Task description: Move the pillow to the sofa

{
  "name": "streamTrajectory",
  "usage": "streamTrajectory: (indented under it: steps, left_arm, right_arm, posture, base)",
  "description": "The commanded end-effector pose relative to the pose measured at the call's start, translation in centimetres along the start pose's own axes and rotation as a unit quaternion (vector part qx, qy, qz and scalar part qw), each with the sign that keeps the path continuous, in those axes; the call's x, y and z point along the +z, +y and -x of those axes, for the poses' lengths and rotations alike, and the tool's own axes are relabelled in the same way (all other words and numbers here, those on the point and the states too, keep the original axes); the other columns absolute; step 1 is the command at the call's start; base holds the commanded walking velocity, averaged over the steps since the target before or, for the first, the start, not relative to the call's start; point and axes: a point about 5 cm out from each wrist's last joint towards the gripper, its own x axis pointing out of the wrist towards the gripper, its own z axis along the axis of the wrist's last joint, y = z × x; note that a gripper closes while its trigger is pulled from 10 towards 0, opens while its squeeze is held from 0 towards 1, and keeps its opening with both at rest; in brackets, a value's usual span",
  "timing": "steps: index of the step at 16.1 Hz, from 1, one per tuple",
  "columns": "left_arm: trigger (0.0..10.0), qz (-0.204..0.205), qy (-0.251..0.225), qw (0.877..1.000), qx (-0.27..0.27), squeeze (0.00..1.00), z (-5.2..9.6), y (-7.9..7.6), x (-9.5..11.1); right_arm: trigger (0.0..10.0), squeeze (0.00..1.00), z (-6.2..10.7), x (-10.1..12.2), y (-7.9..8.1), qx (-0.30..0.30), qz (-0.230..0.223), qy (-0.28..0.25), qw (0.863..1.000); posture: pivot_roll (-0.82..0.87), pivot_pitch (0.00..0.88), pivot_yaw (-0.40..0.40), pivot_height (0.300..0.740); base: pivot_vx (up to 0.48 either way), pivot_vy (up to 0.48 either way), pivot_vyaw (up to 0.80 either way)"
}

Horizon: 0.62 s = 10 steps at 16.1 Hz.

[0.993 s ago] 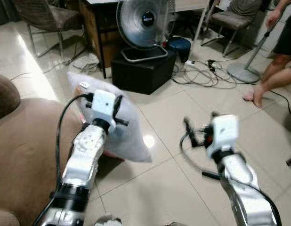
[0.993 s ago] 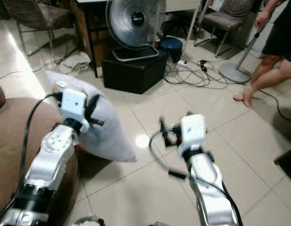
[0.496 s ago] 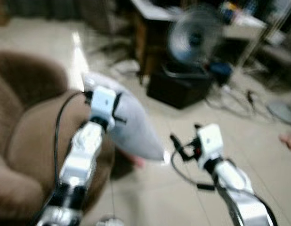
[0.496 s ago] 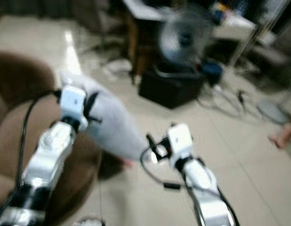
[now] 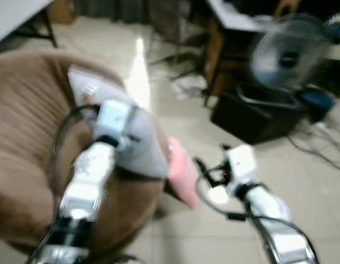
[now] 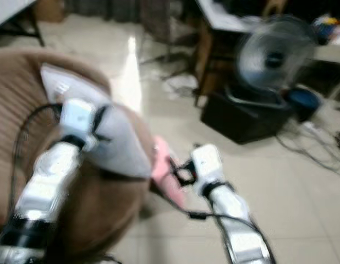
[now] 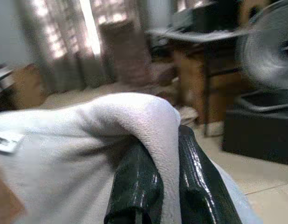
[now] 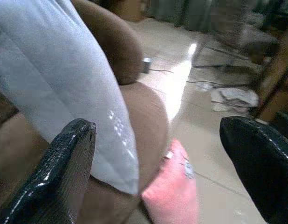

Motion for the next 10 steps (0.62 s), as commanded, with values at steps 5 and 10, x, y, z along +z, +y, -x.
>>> streamTrajectory:
  steps: [5,10]
  left_arm:
    - [10.0,-0.015,-0.029,0.997,-0.063,0.00,-0.3,-1.9,1.8]
    - [10.0,-0.007,-0.025,0.997,-0.071,0.00,-1.1,-2.5,1.8]
  right_arm:
    - [10.0,0.00,1.7,-1.4,-1.3,-0.060,-0.014,0.013,0.998]
    - [10.0,0.00,2.3,-1.7,-2.3,-0.117,-0.017,0.014,0.993]
  posture:
    - [0.11,0.037,-0.042,0.740]
    - [0.10,0.034,-0.025,0.740]
  base:
    - [0.000,0.000,0.80]
    - [0.000,0.000,0.80]
